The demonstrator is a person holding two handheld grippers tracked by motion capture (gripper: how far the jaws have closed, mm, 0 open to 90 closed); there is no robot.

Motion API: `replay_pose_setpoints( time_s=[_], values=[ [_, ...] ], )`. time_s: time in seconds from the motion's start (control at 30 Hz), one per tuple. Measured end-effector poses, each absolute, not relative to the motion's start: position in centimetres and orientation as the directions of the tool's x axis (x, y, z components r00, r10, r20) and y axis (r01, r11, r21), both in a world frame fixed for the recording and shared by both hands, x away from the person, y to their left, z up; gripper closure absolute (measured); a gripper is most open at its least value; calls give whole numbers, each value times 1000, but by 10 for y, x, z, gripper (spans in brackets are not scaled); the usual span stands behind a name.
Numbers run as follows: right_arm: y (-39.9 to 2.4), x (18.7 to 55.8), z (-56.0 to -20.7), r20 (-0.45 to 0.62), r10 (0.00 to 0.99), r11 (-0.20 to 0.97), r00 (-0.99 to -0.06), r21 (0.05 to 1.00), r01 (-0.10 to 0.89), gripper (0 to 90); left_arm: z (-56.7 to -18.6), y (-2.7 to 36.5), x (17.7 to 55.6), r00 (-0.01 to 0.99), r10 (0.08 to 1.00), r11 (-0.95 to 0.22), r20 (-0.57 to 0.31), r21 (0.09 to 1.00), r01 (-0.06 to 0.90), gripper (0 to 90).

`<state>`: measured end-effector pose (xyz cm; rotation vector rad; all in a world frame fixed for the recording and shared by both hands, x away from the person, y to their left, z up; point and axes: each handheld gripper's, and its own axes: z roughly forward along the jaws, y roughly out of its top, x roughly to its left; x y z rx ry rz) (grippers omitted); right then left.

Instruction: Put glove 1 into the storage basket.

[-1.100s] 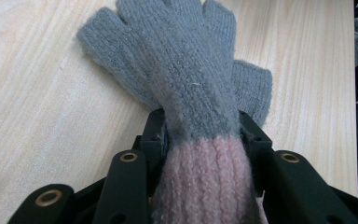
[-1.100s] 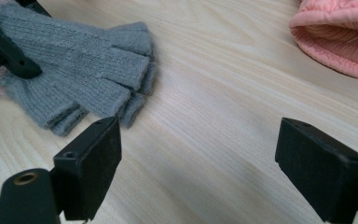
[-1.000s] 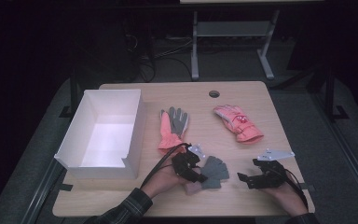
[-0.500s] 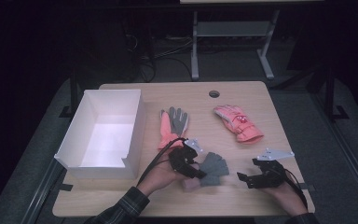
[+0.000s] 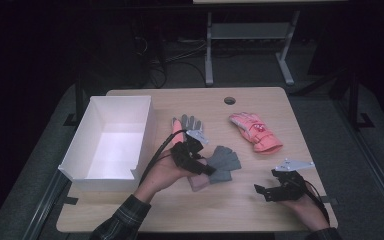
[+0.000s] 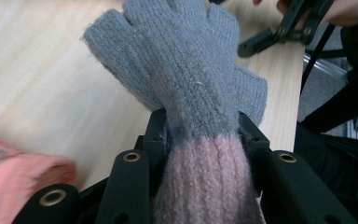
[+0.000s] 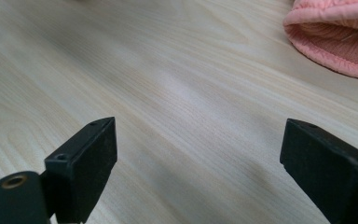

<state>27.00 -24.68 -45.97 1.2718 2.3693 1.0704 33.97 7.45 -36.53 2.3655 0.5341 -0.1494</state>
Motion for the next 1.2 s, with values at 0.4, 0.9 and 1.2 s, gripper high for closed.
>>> replay_pose_setpoints(
  time_s=[0.4,0.9,1.2],
  values=[
    [-248,271,-460,118,802,350,-585,701,621,107,-323,110,350,899,381,-607,-216,675,419,634],
    [-247,272,-461,119,799,354,-589,699,621,108,-288,184,351,829,533,-494,-170,732,468,634],
    [-249,271,-461,127,804,345,-581,696,629,108,-279,220,353,768,625,-435,-139,755,491,634]
  ],
)
